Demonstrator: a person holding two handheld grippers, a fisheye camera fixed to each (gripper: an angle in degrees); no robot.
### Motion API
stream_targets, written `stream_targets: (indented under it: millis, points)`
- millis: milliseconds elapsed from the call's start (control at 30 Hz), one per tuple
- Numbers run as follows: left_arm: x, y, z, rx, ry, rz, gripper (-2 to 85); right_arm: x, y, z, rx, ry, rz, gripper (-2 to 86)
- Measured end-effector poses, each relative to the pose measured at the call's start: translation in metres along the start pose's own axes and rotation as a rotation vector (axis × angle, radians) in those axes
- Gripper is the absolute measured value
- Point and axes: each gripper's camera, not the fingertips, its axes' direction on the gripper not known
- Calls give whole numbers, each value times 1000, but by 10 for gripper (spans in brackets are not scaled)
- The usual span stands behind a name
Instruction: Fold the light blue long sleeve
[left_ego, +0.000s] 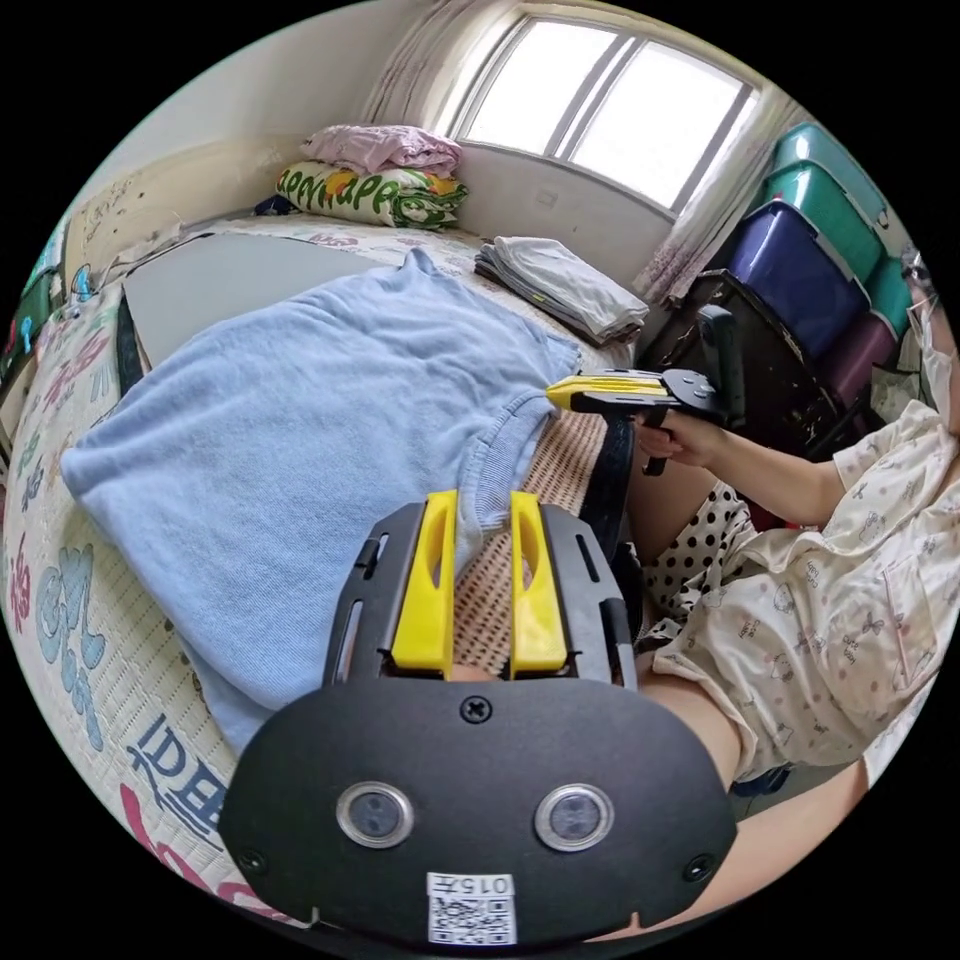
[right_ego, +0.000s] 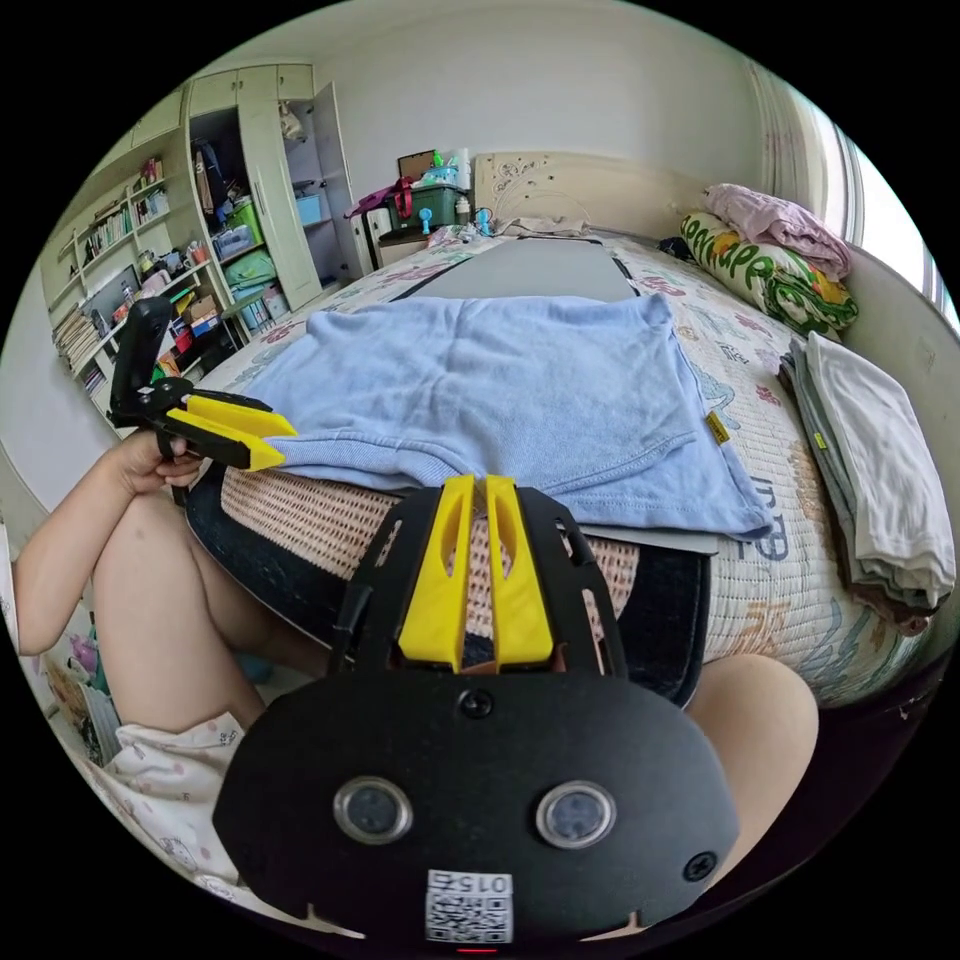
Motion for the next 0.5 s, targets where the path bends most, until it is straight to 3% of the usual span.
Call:
stream_targets:
  millis: [300, 500]
  points:
    - [25, 24, -25, 6, -83, 73, 87, -22, 20, 0, 3, 13, -48, 33]
    - [41, 40, -42, -7, -127, 134, 89, 9, 33, -12, -61, -69, -105, 28]
